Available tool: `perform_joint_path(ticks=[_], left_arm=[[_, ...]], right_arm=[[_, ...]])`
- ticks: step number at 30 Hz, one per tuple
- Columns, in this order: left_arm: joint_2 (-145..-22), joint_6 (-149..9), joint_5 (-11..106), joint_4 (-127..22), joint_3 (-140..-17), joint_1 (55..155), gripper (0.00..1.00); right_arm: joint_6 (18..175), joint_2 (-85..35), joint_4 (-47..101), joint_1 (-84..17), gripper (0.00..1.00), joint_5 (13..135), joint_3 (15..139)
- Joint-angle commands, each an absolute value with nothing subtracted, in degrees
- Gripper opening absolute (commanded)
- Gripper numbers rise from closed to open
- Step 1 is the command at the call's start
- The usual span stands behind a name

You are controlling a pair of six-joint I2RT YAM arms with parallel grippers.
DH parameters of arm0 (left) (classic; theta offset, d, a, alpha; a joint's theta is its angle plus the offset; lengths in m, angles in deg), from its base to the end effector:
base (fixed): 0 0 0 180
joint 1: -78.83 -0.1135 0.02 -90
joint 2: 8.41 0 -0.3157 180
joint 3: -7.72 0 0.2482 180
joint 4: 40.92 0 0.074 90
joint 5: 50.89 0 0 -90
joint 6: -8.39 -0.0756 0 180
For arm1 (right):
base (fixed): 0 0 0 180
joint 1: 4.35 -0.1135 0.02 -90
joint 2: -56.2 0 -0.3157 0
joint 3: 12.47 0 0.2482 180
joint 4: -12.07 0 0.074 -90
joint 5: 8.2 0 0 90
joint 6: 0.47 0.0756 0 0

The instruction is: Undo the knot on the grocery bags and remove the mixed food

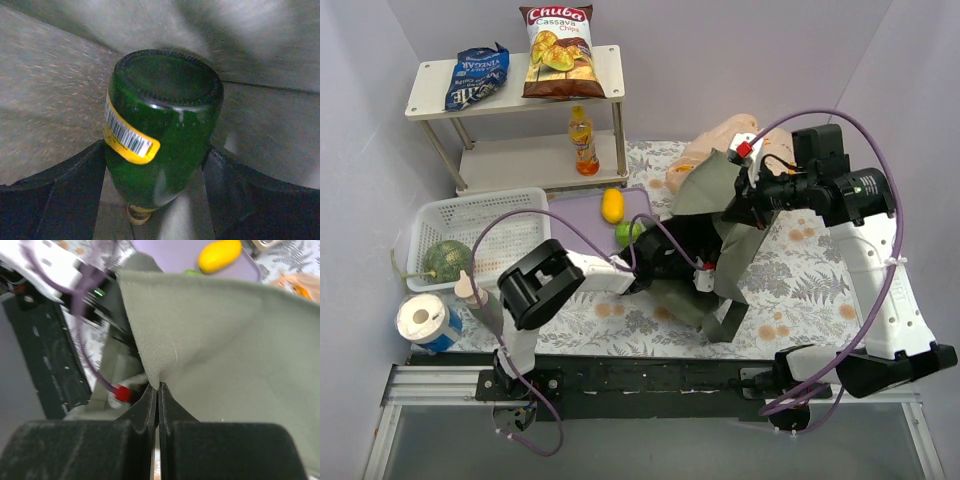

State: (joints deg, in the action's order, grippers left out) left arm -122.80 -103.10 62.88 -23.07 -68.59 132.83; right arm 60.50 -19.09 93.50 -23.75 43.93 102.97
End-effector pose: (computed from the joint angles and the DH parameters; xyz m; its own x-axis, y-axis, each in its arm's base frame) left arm 0.2575 -0.4063 0.1984 0.1636 0.3453 -0.9241 0.9702 0.1133 0.2141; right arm 0.2015 0.1202 0.4907 -0.2057 -0.4786 -0.8536 -0.9117 0.4107 -0.0106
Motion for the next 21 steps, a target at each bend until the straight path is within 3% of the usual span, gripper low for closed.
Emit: perform_joint_path(ticks=[1, 9, 21], left_arm=[[-108.11, -93.13, 61.79, -18.44, -64.28, 132.8, 0.0], [-99.56, -82.32, 63.72, -18.95, -62.69, 132.8, 0.0], [-98.42, -82.05, 65.92, -24.05, -64.54, 132.8, 0.0]], right_arm=[[51.83, -16.67, 91.63, -17.9, 0.01, 48.83, 95.23], [51.66, -17.71, 88.99, -11.92, 0.01, 49.19, 93.63], [59.47, -21.76, 88.64, -11.56, 0.01, 44.26, 101.64]])
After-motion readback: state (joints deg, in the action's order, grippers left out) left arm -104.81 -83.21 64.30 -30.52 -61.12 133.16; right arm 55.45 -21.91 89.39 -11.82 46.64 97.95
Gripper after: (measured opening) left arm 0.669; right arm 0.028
